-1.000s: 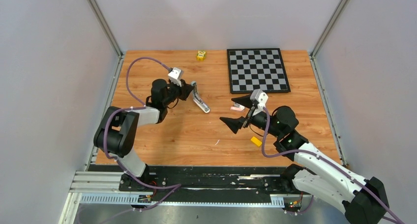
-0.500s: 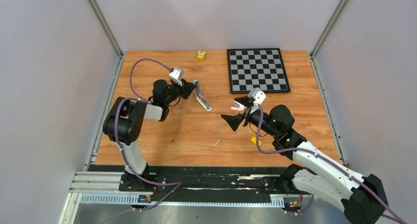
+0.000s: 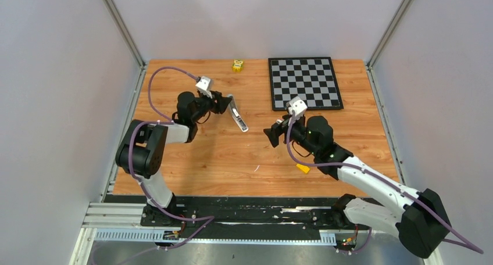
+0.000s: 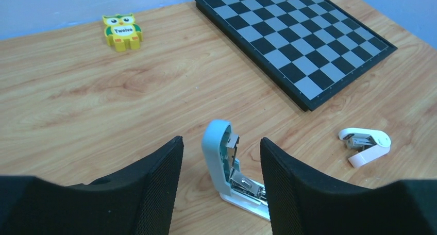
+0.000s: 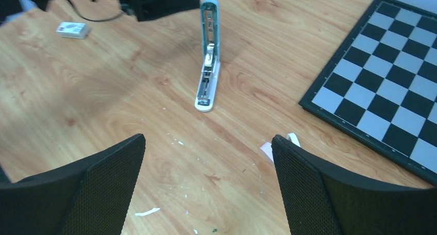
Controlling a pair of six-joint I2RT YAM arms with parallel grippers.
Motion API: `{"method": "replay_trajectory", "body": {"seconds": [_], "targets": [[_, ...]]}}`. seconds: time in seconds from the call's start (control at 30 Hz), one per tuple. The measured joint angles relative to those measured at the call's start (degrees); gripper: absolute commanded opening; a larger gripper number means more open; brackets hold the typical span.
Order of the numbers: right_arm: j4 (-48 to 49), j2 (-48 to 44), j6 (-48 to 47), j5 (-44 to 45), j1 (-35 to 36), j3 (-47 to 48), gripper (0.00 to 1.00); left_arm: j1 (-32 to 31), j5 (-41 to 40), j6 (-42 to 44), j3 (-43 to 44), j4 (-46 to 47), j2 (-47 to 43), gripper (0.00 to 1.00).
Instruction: Load the staples into the stapler
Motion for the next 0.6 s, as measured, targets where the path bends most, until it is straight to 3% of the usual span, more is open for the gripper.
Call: {"method": "replay_trajectory", "body": {"seconds": [0.07, 0.13, 0.17, 0.27, 0.43, 0.6], "targets": [[-2.25, 2.80, -0.02, 1.79, -0.48, 2.67, 0.90, 0.02, -0.92, 0.04, 0.00, -2.19, -2.51, 0.69], [-5.09, 6.49, -0.07, 2.60, -1.57, 6.38, 0.82, 0.02, -2.03, 0.09, 0.11, -5.81, -6.16, 0.92], [-6.47, 8.50, -0.13, 2.75, -2.40, 8.35, 0.75, 0.02, -2.51, 0.11, 0.44, -8.15, -8.28, 0.99], [-10.34, 14.47, -1.03, 3.28, -4.70, 13.99, 0.53, 0.00, -4.04, 0.42, 3.17, -16.72, -14.58, 1.00], [-17.03, 24.72, -5.57, 4.09, -6.64, 21.33, 0.40, 0.04, -7.04, 0.57, 7.74, -30.10, -27.58, 1.00], [-25.59, 34.16, -10.16, 2.86, -9.33, 28.52, 0.35, 0.04, -10.56, -0.96, 9.49, -41.77, -39.28, 1.00]]}}
